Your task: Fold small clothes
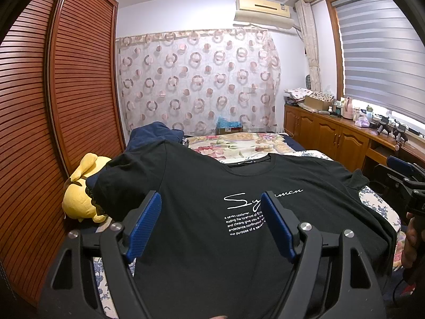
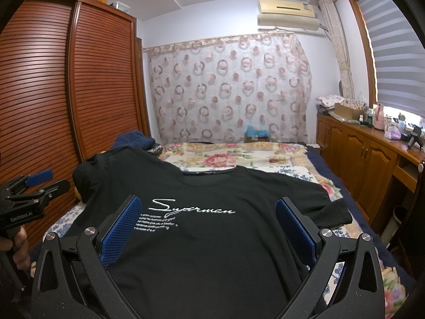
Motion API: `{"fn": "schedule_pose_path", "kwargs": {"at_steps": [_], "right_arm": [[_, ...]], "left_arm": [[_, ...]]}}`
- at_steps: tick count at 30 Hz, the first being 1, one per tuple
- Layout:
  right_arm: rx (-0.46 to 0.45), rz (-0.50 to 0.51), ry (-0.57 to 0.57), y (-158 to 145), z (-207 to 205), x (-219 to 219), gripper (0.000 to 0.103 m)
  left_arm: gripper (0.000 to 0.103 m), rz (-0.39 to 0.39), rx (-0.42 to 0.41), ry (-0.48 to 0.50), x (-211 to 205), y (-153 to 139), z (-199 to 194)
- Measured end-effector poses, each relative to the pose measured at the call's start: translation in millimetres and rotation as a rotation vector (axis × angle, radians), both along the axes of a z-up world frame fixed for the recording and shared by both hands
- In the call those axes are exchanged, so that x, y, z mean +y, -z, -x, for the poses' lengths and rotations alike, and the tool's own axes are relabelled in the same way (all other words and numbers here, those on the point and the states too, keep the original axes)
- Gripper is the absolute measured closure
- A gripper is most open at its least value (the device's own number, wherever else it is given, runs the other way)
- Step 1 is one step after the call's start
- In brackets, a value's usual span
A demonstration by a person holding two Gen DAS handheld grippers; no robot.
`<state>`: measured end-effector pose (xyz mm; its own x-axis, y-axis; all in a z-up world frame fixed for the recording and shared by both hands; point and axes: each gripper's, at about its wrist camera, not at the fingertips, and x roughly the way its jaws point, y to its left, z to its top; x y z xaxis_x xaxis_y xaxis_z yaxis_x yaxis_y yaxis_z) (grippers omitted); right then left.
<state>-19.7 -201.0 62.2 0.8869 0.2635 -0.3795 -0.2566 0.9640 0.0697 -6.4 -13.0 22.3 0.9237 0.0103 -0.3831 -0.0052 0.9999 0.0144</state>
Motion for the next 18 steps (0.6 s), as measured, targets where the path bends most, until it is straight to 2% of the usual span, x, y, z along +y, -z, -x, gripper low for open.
{"fn": "schedule_pose_path", "kwargs": {"at_steps": [18], "right_arm": [[-0.001, -0.001, -0.002, 5.0, -0.4, 2.1, 0.0]], "left_arm": [[0.025, -0.002, -0.003, 0.001, 0.2, 1.2, 0.8]]}}
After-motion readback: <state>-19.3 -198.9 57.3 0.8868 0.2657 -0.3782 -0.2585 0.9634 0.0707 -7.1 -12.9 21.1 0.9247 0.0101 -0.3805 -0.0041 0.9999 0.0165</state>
